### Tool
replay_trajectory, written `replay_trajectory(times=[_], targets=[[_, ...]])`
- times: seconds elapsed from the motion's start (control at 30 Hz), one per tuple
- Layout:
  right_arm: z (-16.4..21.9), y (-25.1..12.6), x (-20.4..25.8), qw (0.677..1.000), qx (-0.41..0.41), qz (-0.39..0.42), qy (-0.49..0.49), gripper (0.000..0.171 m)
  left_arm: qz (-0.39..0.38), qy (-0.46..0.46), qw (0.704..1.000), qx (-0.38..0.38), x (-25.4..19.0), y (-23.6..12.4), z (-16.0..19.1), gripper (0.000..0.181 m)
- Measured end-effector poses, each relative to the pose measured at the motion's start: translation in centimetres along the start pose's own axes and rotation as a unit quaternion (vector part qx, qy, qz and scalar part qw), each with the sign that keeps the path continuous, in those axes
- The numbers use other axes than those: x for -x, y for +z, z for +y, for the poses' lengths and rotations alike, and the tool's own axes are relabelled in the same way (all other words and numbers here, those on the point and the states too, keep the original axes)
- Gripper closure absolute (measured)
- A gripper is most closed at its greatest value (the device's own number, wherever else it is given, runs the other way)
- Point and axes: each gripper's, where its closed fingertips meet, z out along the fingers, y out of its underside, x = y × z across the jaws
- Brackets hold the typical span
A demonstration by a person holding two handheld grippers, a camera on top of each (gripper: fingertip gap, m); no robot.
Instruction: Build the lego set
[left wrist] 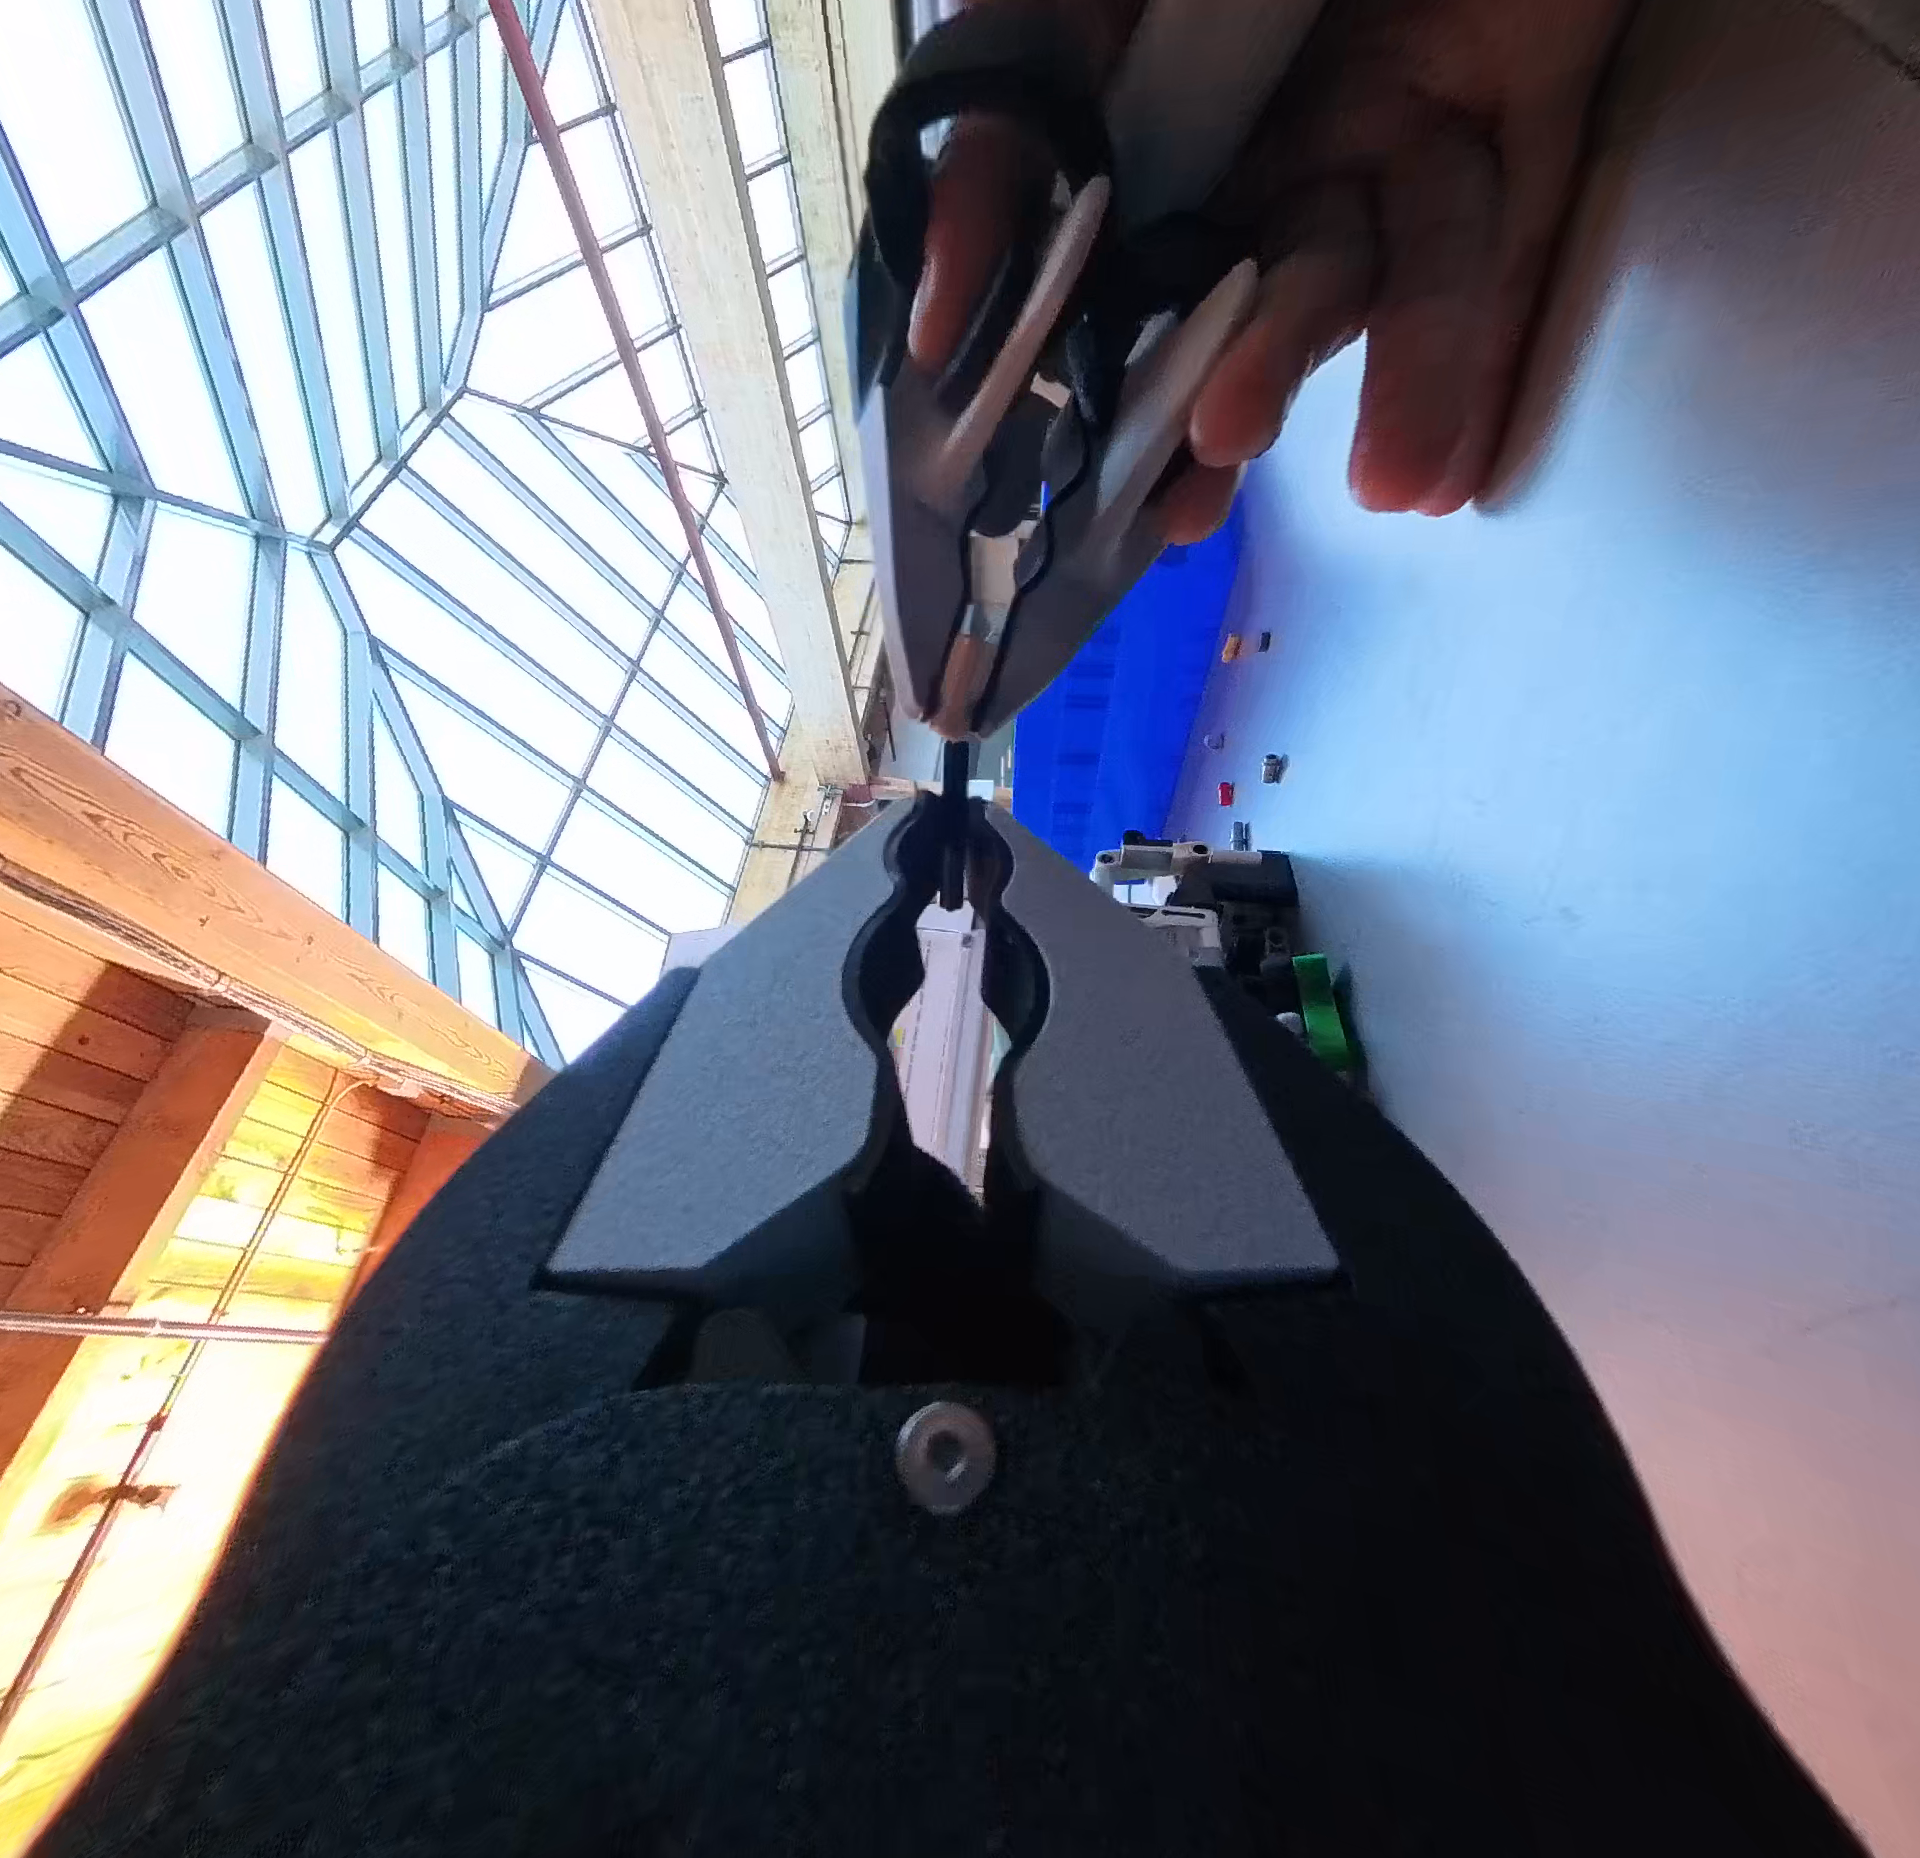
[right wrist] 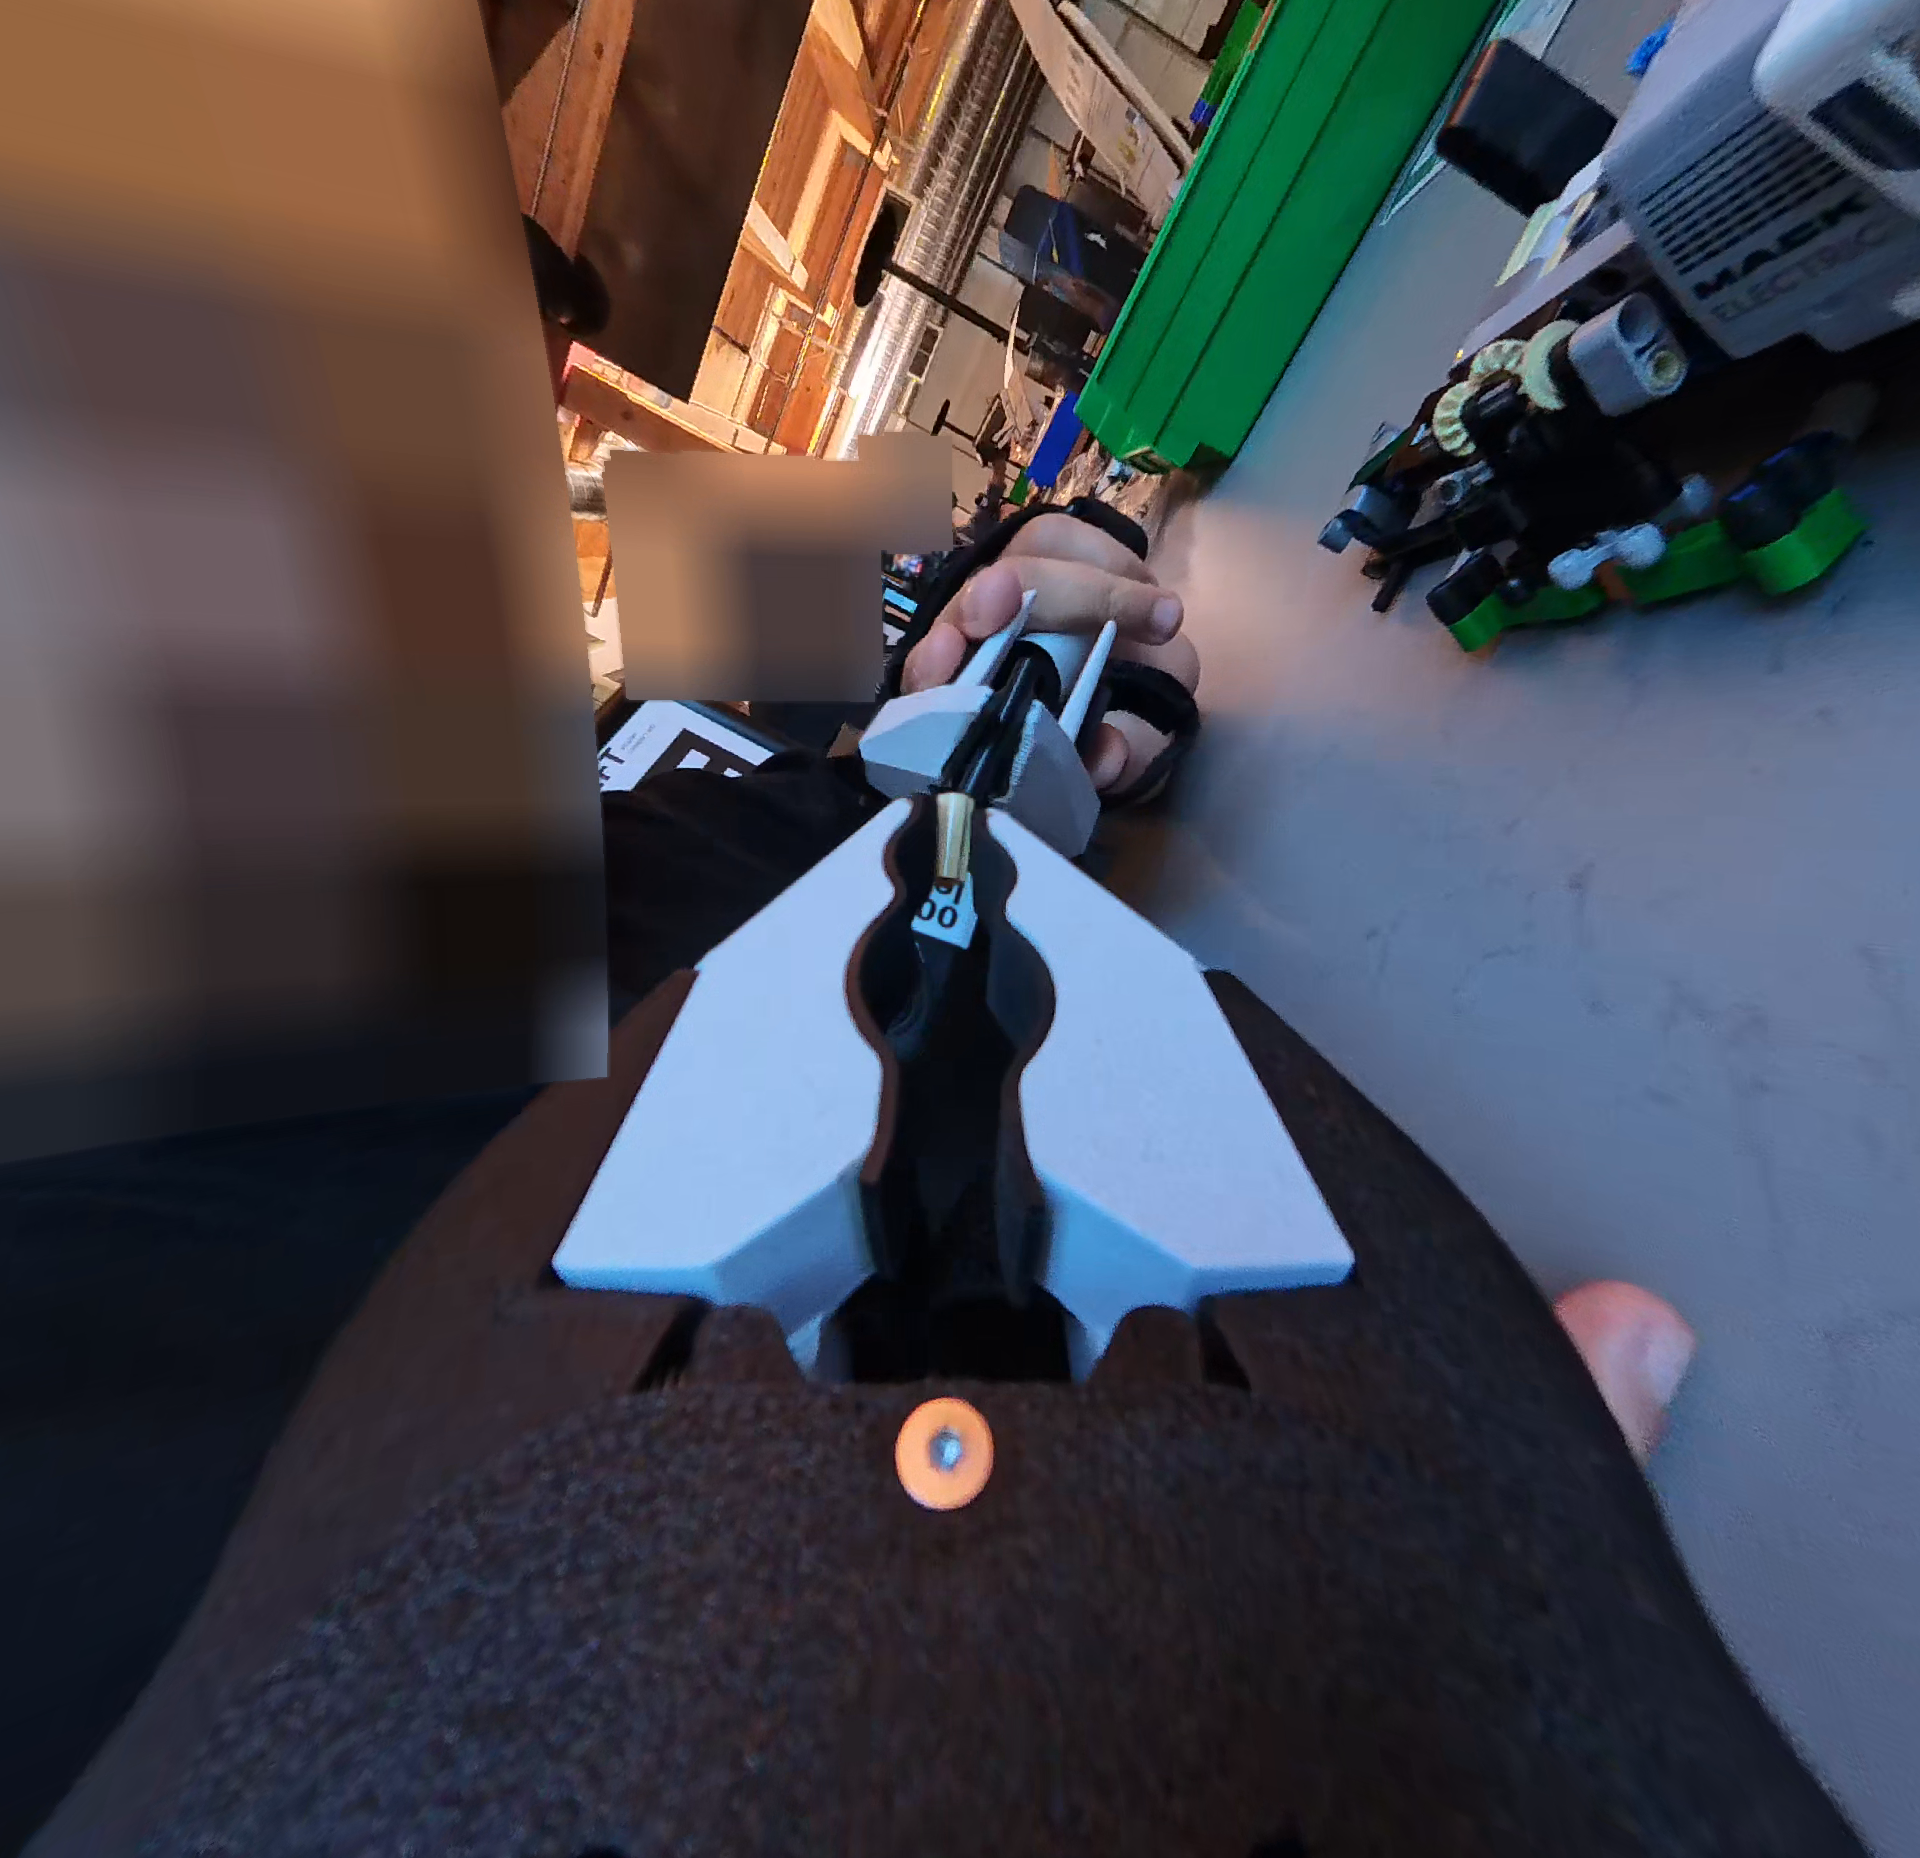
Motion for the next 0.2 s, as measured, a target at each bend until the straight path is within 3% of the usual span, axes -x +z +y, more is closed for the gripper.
replay_trajectory(times=[0.2], targets=[[0.16,0.27,-0.21,1.0,0.005,0.009,0.001,0.166,0.009,0.004,1.0,0.004,-0.34,0.11,0.1,0.18]])
